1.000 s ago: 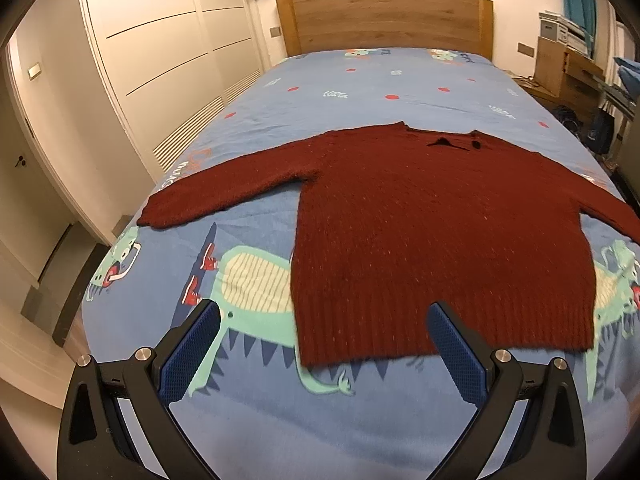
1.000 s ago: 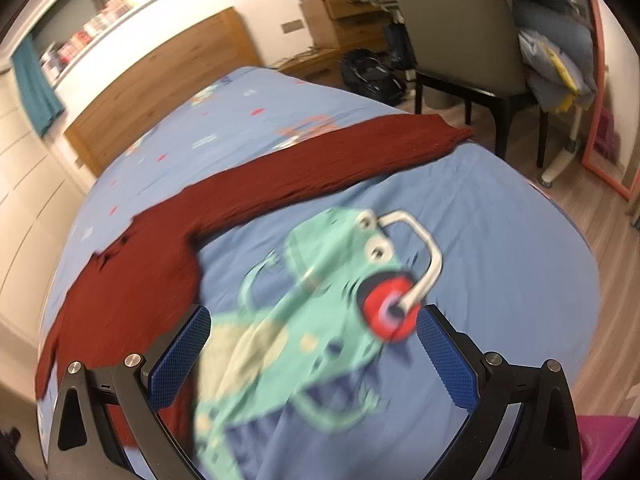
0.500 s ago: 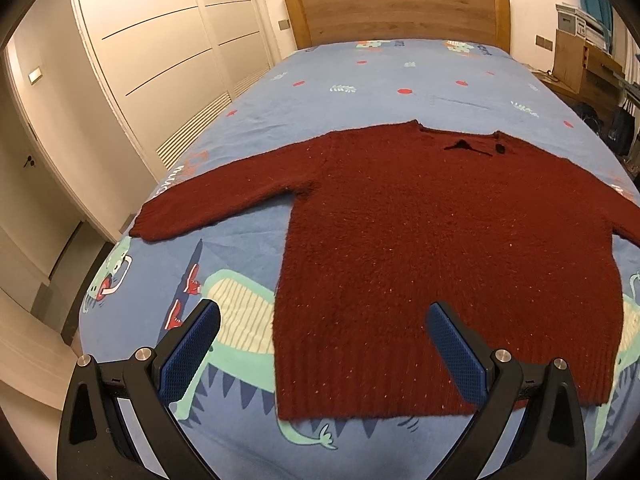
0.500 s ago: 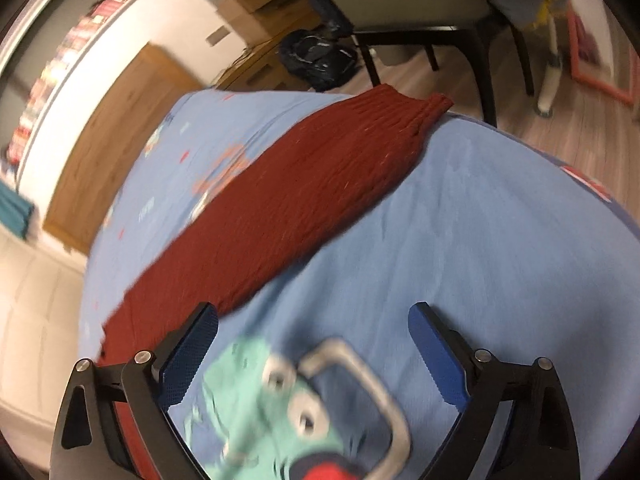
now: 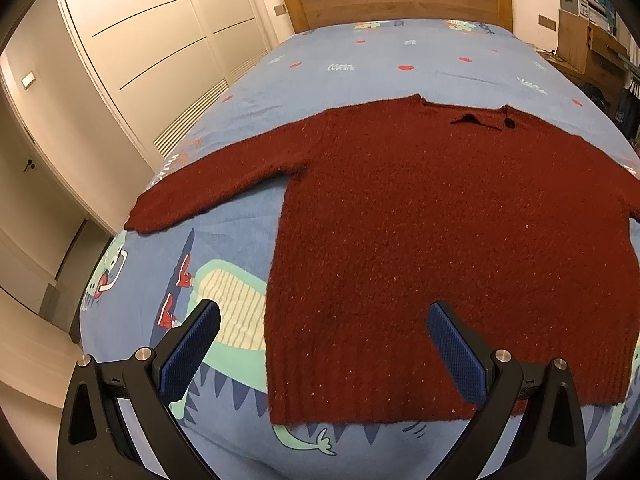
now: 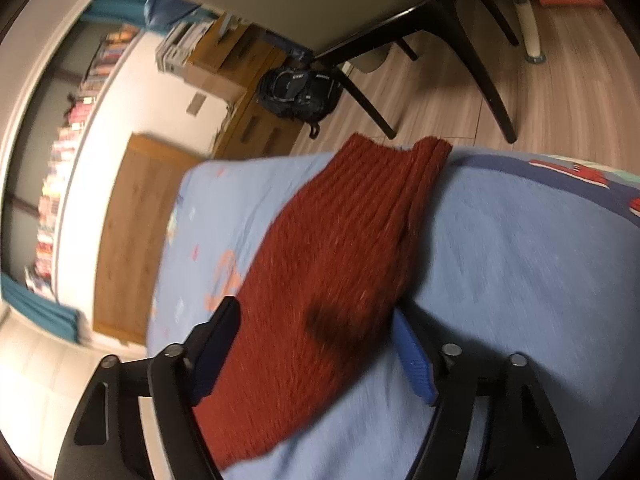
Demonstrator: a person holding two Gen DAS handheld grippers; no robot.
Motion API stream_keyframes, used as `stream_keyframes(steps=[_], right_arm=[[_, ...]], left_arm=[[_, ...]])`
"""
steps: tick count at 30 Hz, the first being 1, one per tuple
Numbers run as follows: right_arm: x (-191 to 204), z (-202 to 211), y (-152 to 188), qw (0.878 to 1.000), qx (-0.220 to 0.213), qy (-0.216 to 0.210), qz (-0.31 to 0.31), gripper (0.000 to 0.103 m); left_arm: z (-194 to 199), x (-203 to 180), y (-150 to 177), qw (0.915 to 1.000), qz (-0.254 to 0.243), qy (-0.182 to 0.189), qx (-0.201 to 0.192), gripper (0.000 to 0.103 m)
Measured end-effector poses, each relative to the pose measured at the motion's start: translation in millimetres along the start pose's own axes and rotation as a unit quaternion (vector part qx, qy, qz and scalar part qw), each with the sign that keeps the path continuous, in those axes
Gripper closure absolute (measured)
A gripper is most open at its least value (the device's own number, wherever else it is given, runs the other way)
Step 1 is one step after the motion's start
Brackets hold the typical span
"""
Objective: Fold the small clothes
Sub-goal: 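Lower the right gripper onto a sweater sleeve cuff and close on it, then carry the held sleeve across the sweater body with the right gripper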
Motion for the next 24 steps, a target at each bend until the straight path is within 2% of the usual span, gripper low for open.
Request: stream_keyframes(steps=[1, 2, 4, 5, 6, 7, 11, 20, 22, 24], right_arm=[[0.0, 0.0, 0.0, 1.000, 0.000, 0.000, 0.000, 0.044], [-2.8, -3.2, -4.1, 1.000, -0.002, -0.002, -0.008, 0.047], [-8.3, -8.6, -10.4, 1.000, -0.004, -0.003, -0.025, 0.068], [-10.6, -11.6, -12.7, 1.000, -0.001, 0.000, -0.030, 0.075], [-12.4, -12.8, -12.6, 0.999, 0.003, 0.007, -0.034, 0.087], [-14.2, -14.9, -14.7, 0.999, 0.007, 0.017, -0.040, 0.092], [-2.3, -11.8, -18.1, 0.999, 0.007, 0.026, -0.034, 0.094], [66.1, -7.8, -1.6, 0.999, 0.027, -0.027, -0.004, 0.094], [98.8, -10.1, 16.0, 0.998, 0.043, -0.044, 0.005, 0.095], [106.1, -11.3, 20.7, 0.998, 0.048, -0.049, 0.006, 0.095]], left_arm=[[-0.1, 0.5, 1.0, 1.0000, 0.000, -0.001, 0.000, 0.001], [-0.4, 1.3, 1.6, 1.0000, 0.000, -0.002, -0.001, 0.001], [-1.3, 3.2, 3.2, 1.0000, 0.002, 0.001, 0.001, 0.001], [-1.6, 3.1, 3.5, 1.0000, 0.003, 0.001, 0.002, 0.001], [-2.4, 4.6, 4.2, 1.0000, 0.005, 0.002, 0.004, 0.001], [-2.6, 5.6, 4.3, 1.0000, 0.006, 0.002, 0.005, 0.001], [-4.5, 11.4, 5.4, 0.9997, 0.018, 0.012, 0.012, 0.001], [-3.9, 31.8, 10.7, 0.9985, 0.039, 0.038, 0.009, 0.001], [-2.2, 41.1, 11.1, 0.9979, 0.046, 0.045, 0.004, 0.001], [-1.0, 52.4, 11.5, 0.9972, 0.057, 0.050, 0.001, 0.001]])
Point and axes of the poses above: each gripper's, at about its wrist camera, not at the fingertips, and z roughly against the way its jaws point, x to its left, y to its underside, the point moved 2 cm from there along -z, roughly the way its jaws point, and after that the axes turned 2 degrees about y, right-handed, at the moved point
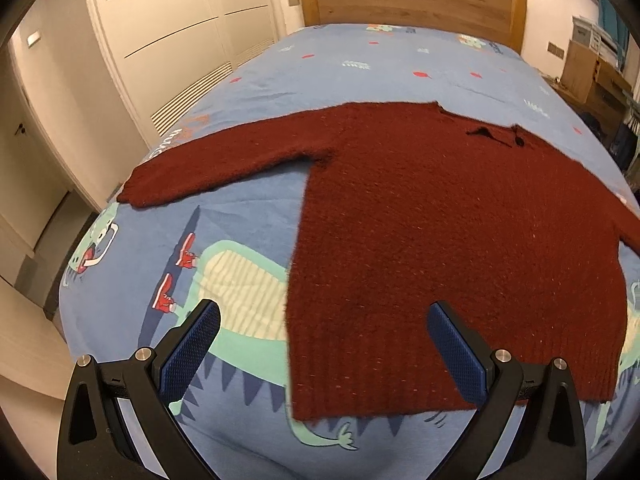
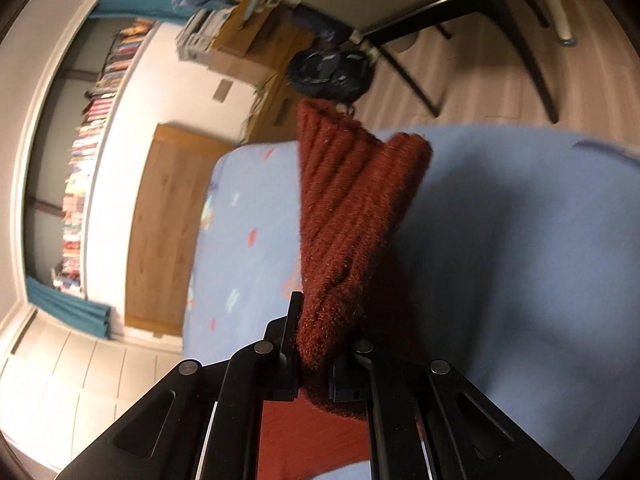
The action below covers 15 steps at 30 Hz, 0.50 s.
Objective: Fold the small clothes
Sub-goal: 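Carry the held sleeve across the sweater body with the right gripper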
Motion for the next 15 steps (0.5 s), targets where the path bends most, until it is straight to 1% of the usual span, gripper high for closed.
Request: stream_keyframes(steps=[1, 2, 3, 6, 8, 9, 10, 11, 12, 15], right_arm=[[21.9, -7.7, 17.5, 1.000, 0.015, -0.014, 0.003, 0.095], [21.9, -7.7, 17.5, 1.000, 0.015, -0.014, 0.003, 0.095], [31.8, -12.1, 26.6, 1.000, 0.023, -0.019, 0.004, 0.095], [67.4, -27.8, 63.8, 0.998, 0.049, -0.039, 0.011, 0.095], [98.9, -41.0, 98.8, 0.996, 0.073, -0.052, 0.023, 0.095], [108.7, -44.9, 110.5, 0.995, 0.080, -0.056, 0.028, 0.095], [141.2, -57.4, 147.1, 0.991, 0.104, -0.069, 0.045, 0.095], [141.2, -57.4, 147.1, 0.991, 0.104, -0.069, 0.045, 0.095], [151.1, -61.1, 157.3, 0.990, 0.111, -0.073, 0.050, 0.095], [191.4, -76.1, 206.5, 0.984, 0.139, -0.089, 0.071, 0.095]], left_arm=[[1.3, 5.9, 0.0, 1.0000, 0.005, 0.002, -0.002, 0.001], [2.3, 11.9, 0.2, 0.9999, 0.009, 0.004, -0.003, 0.001], [2.7, 19.2, 1.1, 0.9999, 0.013, 0.006, -0.002, 0.001], [0.9, 43.2, 5.0, 0.9991, 0.032, 0.025, 0.009, 0.001], [1.5, 57.4, 8.2, 0.9985, 0.044, 0.031, 0.012, 0.001], [1.8, 66.5, 9.8, 0.9981, 0.050, 0.031, 0.014, 0.001], [2.4, 75.7, 11.3, 0.9978, 0.057, 0.031, 0.014, 0.001], [2.9, 86.9, 12.9, 0.9972, 0.066, 0.031, 0.015, 0.001], [3.1, 94.7, 14.2, 0.9968, 0.072, 0.029, 0.017, 0.001], [3.2, 123.8, 19.5, 0.9952, 0.090, 0.025, 0.028, 0.001]])
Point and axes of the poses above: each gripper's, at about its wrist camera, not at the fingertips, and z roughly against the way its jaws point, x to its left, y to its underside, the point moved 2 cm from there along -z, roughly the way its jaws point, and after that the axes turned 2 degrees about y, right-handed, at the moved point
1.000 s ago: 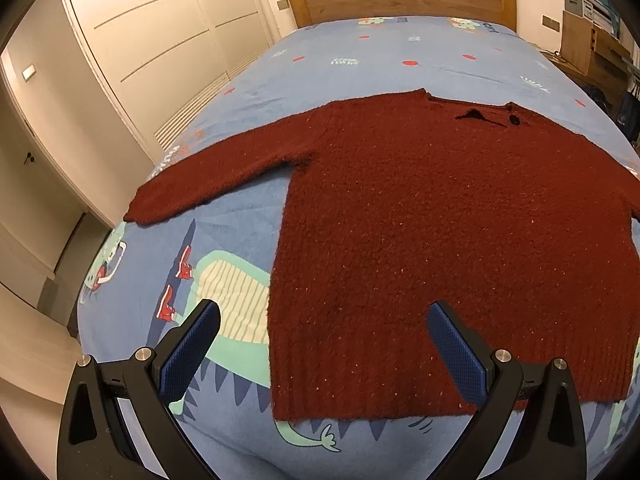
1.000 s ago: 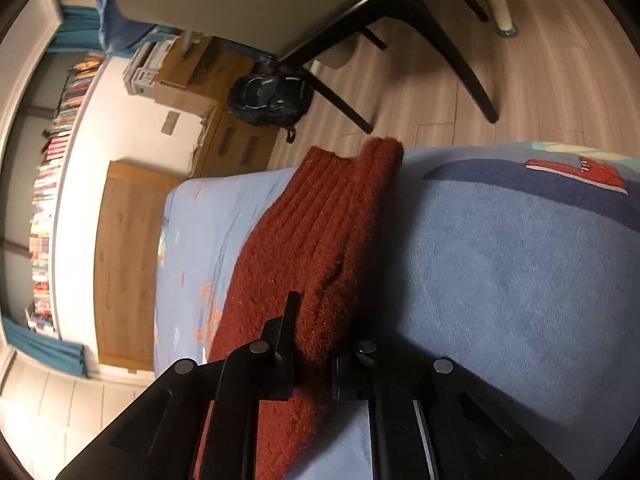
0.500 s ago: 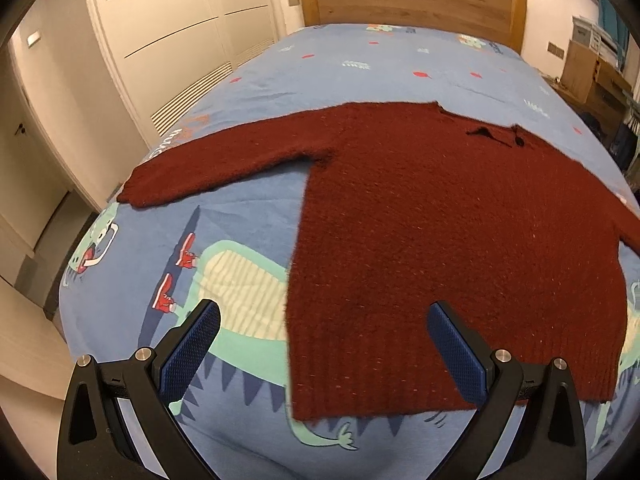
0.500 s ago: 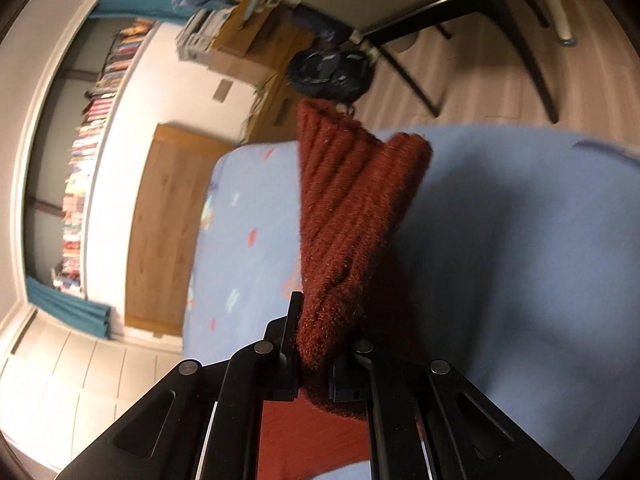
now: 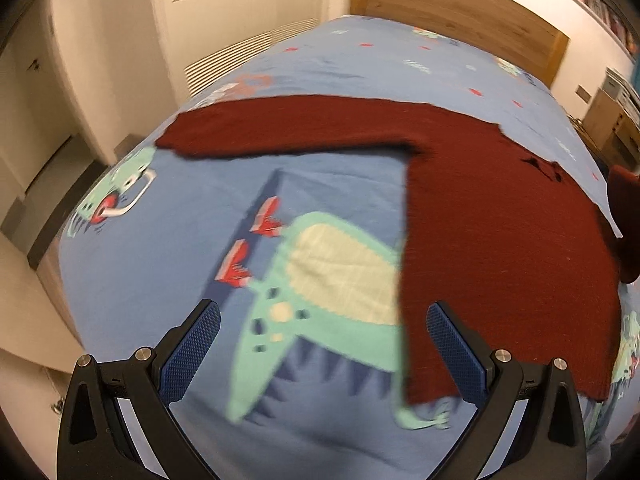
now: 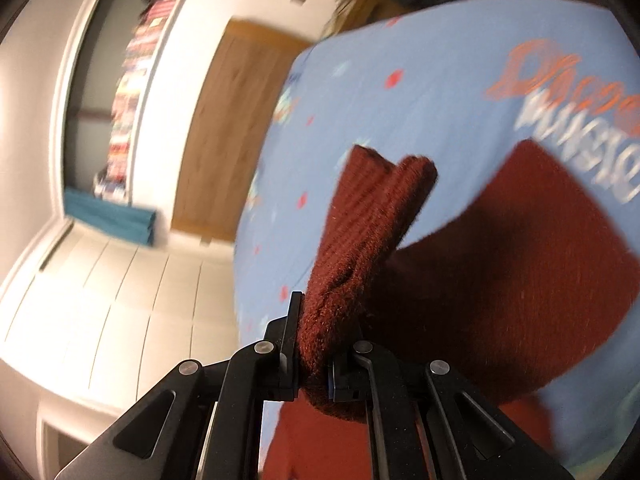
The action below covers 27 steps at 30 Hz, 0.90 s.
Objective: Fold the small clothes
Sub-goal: 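Carry the held sleeve across the sweater body with the right gripper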
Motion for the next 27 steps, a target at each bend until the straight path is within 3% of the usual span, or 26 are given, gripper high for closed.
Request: stream_keyframes(steps=[6, 13, 24, 27], right_arm=[[72.0, -65.9, 84.1, 0.997, 0.058, -0.041, 0.036, 0.095], [97.8, -103.8, 140.4, 0.992, 0.100, -0.055, 0.056, 0.095], [102.8, -157.0, 216.8, 0.975, 0.170, -0.002, 0.141, 0.095], [102.1, -173.0, 246.9, 0.963, 0.192, 0.023, 0.187, 0.095]], left_arm=[[2.9, 53.3, 6.8, 0.9994, 0.032, -0.011, 0.003, 0.001], [-0.6, 89.9, 12.4, 0.9984, 0.053, -0.014, 0.009, 0.001], [-8.3, 112.6, 8.4, 0.9963, 0.086, -0.005, 0.007, 0.001], [-8.7, 116.6, 8.6, 0.9959, 0.089, -0.012, 0.003, 0.001]])
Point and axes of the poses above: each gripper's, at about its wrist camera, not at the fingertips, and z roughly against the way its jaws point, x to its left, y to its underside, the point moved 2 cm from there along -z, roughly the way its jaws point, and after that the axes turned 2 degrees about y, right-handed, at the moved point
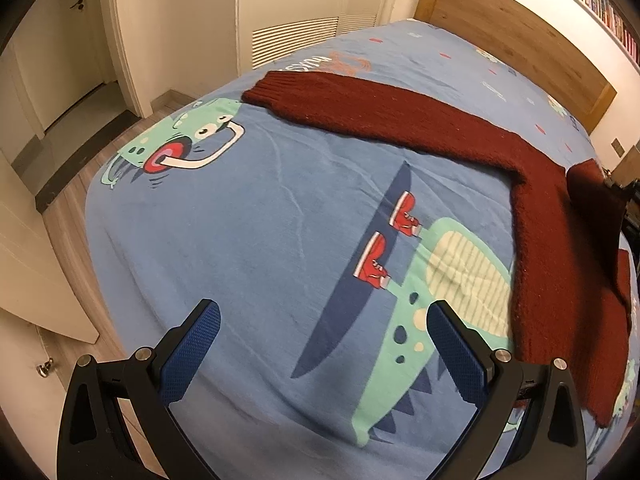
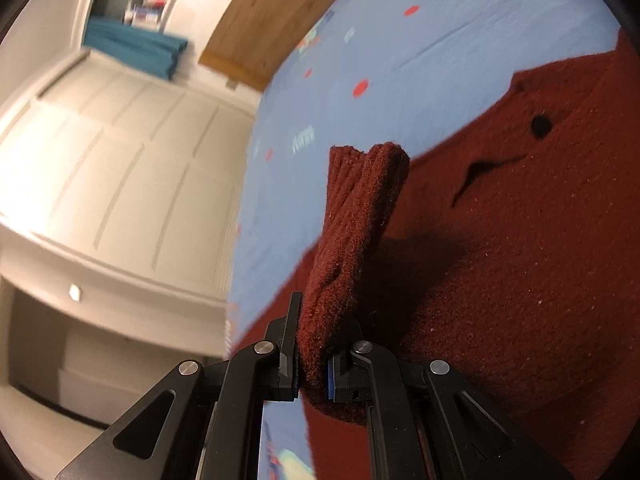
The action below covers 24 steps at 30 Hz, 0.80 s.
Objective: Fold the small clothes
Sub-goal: 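Carry the held sleeve across the sweater body with the right gripper, then open the right gripper to lay the sleeve on the sweater body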
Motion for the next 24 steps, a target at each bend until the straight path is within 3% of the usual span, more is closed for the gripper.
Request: stream_keyframes(steps=[6, 9, 14, 17, 19, 21, 24], right_arm=[[3.8, -28.9, 29.6, 0.994, 0.041, 0.066, 0.076, 0.094], [5.8, -45.9, 53.4, 0.977, 0.070, 0.130, 0.156, 0.093], [10.6, -57.1, 83.5, 0.958, 0.085, 0.174, 0.213, 0.089], [18.3, -63.1, 98.3, 0.946, 0.089, 0.190, 0.245, 0.079], [24.8, -65.4, 107.0, 0.941, 0.089, 0.194, 0.262, 0.064], [31.3, -66.8, 113.7, 0.938, 0.091, 0.193, 0.275, 0.056], [43.9, -67.4, 122.2, 0.934, 0.099, 0.182, 0.291, 0.054]], left_arm=[[-7.3, 3.9, 0.0, 0.9999, 0.002, -0.013, 0.007, 0.001], [-8.2, 3.8, -1.2, 0.9999, 0.000, -0.013, 0.005, 0.001], [-7.6, 6.3, -6.0, 0.9998, 0.014, -0.011, -0.012, 0.001], [-7.8, 7.3, -8.7, 0.9995, 0.023, 0.006, -0.021, 0.001], [-8.2, 7.1, -10.2, 0.9992, 0.026, 0.019, -0.022, 0.001], [-9.5, 4.2, -12.3, 0.9994, 0.015, 0.024, -0.019, 0.001], [-10.1, 1.7, -16.4, 0.9996, 0.008, 0.021, -0.018, 0.001]])
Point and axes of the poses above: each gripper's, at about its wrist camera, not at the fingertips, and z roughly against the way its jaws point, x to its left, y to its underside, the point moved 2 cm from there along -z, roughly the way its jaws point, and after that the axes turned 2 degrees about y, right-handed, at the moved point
